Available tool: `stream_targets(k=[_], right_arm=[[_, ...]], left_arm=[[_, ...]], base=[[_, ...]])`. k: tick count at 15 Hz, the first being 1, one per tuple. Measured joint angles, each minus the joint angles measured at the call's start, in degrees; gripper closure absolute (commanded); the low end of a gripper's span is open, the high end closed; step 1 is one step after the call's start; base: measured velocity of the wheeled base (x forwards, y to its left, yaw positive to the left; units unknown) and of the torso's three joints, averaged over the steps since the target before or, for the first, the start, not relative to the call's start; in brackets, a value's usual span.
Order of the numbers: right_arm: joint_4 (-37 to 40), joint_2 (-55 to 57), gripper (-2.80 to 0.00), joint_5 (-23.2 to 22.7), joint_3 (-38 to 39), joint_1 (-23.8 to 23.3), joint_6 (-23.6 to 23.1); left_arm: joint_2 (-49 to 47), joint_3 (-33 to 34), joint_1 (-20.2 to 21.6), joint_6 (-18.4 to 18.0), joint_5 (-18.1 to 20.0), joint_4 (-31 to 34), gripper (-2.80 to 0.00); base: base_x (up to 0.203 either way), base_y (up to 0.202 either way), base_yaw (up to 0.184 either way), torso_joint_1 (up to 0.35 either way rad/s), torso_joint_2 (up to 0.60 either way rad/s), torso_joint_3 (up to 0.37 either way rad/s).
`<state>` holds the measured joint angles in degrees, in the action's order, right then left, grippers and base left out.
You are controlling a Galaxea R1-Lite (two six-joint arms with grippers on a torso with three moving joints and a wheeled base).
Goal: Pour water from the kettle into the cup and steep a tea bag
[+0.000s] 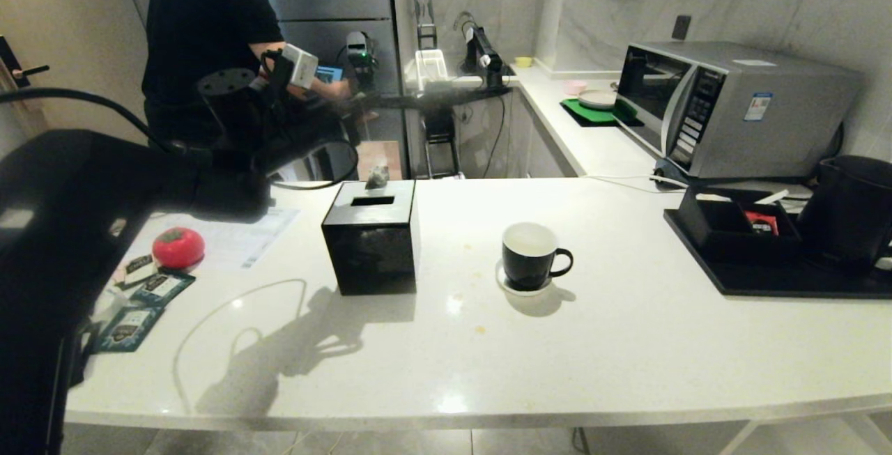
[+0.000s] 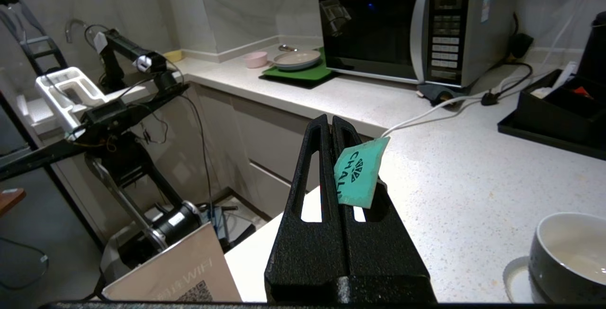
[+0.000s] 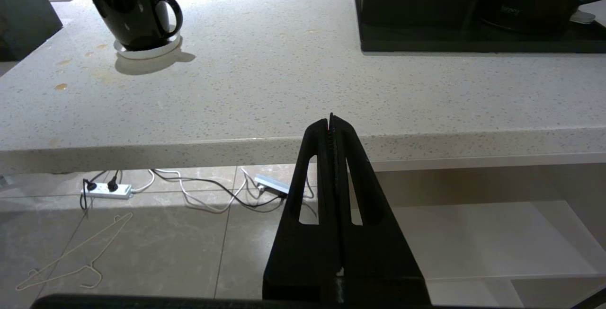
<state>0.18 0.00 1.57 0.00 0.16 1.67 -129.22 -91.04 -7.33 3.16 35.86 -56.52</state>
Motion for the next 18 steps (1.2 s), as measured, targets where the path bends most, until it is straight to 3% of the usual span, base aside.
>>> stream_targets(k=[18], right_arm=[[0.0,0.0,0.0,0.0,0.0,0.0,0.0]], left_arm=[[-2.3,3.6,1.2,-0.3,-0.5,-3.8,0.0]], base=[[0.0,0.0,0.0,0.0,0.0,0.0]])
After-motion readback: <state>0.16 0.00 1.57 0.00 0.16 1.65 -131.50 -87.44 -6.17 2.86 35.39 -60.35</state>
